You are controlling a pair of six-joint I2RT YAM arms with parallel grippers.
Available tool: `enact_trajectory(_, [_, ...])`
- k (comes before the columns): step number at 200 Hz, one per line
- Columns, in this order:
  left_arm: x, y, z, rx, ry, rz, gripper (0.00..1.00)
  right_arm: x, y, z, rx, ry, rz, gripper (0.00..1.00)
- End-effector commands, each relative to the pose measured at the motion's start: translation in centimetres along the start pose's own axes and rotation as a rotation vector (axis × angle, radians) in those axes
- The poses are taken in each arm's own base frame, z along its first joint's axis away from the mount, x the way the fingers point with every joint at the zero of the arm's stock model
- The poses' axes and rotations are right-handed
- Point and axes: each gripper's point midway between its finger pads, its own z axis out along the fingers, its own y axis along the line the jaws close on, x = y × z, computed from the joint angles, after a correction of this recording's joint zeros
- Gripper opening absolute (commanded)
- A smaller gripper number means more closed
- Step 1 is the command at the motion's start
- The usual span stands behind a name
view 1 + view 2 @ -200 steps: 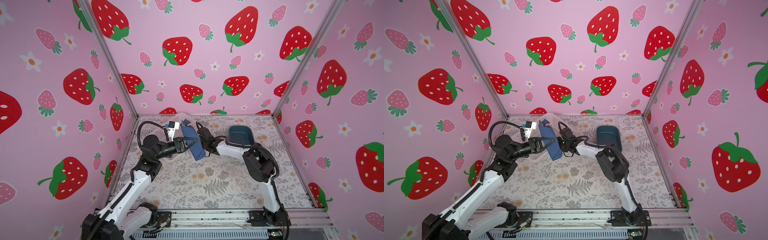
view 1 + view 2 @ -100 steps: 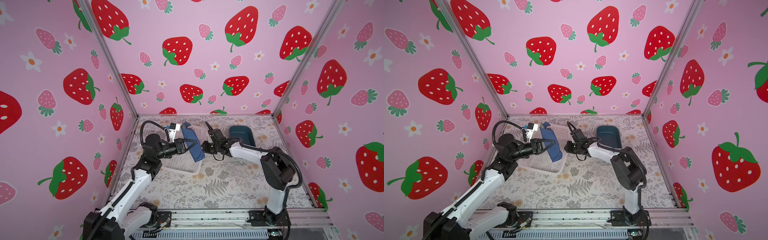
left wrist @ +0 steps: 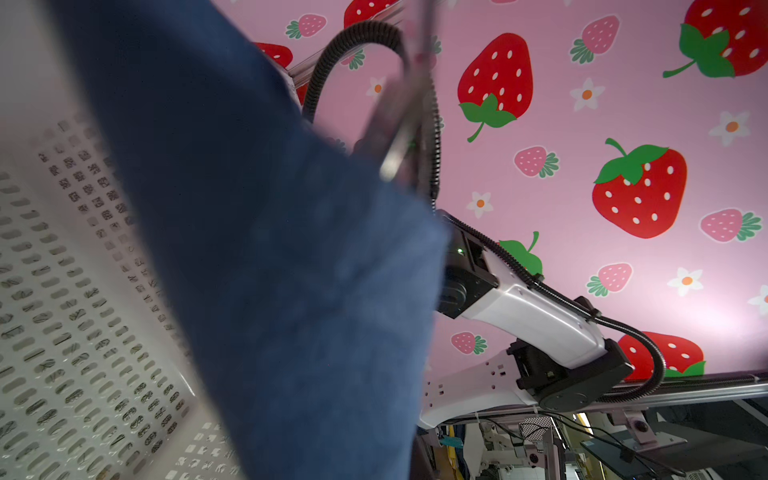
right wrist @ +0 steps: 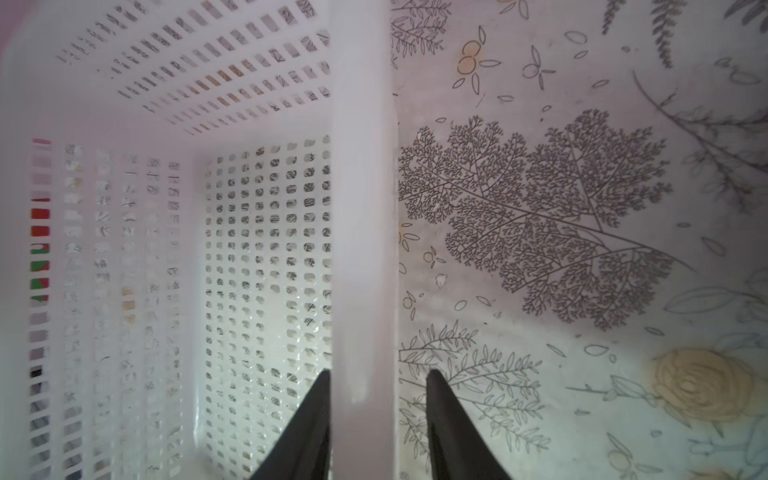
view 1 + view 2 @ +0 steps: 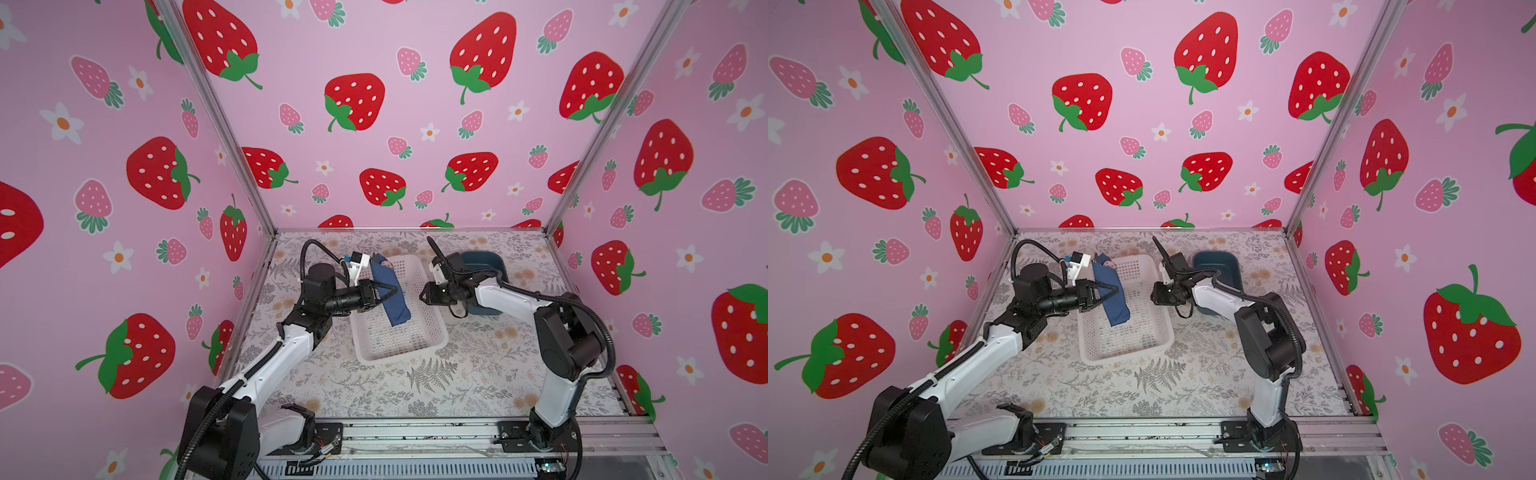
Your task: Place the utensils on the paper napkin and roll it up
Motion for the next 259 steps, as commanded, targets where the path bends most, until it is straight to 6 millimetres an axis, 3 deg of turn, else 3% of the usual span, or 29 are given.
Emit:
enact_trajectory(1, [-0.2,0.0,0.4,0.011,0.021,0.036,0.15,-1.0,2.3,-3.0,-0.079,-0.061,-0.023,0.46])
enact_trajectory(41, [0.0,2.3,2.4,-0.033,0.072,0.018,0.15,-1.1,1.2,-5.9,-0.026,-0.158,0.015,0.56])
enact_trajectory(88, [0.3,5.3,4.9,-0.082,0.123,-0.005,0.14,-0.7,0.6,-8.7,-0.024,-0.227,0.046,0.57])
enact_trajectory(131, [0.7,7.5,5.8,-0.123,0.156,-0.027,0.13,-0.9,1.1,-10.2,-0.079,-0.302,0.091,0.57])
enact_trajectory(216, [2.6,12.2,8.8,-0.199,0.215,-0.134,0.12,1.6,0.7,-9.4,-0.134,-0.264,0.161,0.57])
enact_trajectory(259, [3.0,14.5,10.4,-0.267,0.213,-0.191,0.11,3.3,0.0,-7.1,-0.116,-0.150,0.177,0.58])
